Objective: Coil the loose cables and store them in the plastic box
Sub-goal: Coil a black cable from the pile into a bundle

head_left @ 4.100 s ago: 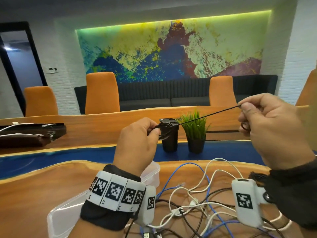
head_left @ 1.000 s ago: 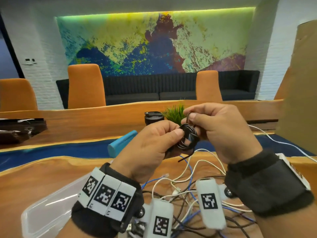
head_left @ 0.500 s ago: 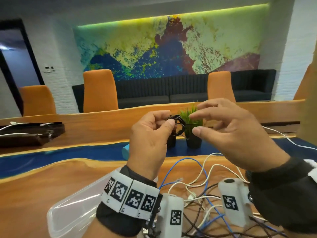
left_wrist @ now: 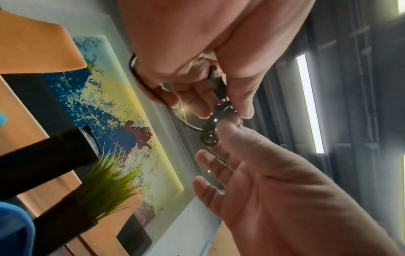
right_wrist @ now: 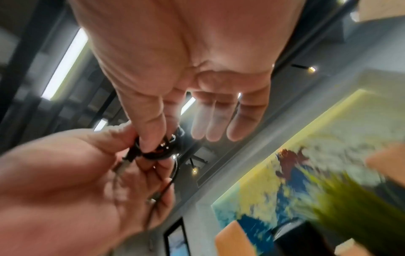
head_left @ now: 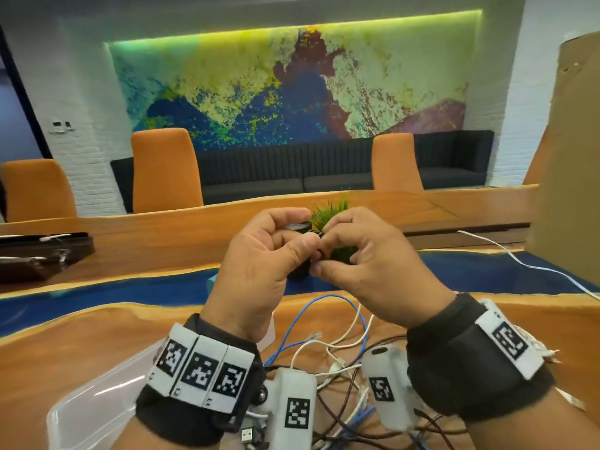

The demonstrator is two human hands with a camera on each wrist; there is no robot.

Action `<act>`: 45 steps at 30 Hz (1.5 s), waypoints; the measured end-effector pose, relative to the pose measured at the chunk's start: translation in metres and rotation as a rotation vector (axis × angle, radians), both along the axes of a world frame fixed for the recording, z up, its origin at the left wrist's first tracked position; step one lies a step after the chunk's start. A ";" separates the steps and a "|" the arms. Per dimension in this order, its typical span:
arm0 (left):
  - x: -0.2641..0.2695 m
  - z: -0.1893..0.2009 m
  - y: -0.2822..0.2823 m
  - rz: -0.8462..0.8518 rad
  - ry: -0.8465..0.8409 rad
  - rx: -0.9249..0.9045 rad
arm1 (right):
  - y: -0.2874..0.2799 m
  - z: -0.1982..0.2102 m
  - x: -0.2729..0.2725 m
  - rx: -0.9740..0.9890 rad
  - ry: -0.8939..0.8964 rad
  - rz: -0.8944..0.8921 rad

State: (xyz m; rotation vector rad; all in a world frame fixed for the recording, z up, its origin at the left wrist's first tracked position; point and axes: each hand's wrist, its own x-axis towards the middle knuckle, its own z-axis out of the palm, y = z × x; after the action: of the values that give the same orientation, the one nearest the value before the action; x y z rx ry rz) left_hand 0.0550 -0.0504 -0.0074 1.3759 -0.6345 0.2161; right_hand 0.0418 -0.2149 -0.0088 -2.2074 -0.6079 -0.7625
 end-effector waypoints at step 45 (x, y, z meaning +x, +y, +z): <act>0.006 -0.001 0.005 -0.026 -0.120 0.146 | -0.007 0.011 -0.007 0.893 0.671 0.402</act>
State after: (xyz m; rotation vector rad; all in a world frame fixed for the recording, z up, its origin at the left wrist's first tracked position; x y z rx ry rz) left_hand 0.0608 -0.0458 -0.0083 1.5025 -0.7801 0.2365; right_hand 0.0344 -0.2223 0.0021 -1.3096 -0.2591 -0.0130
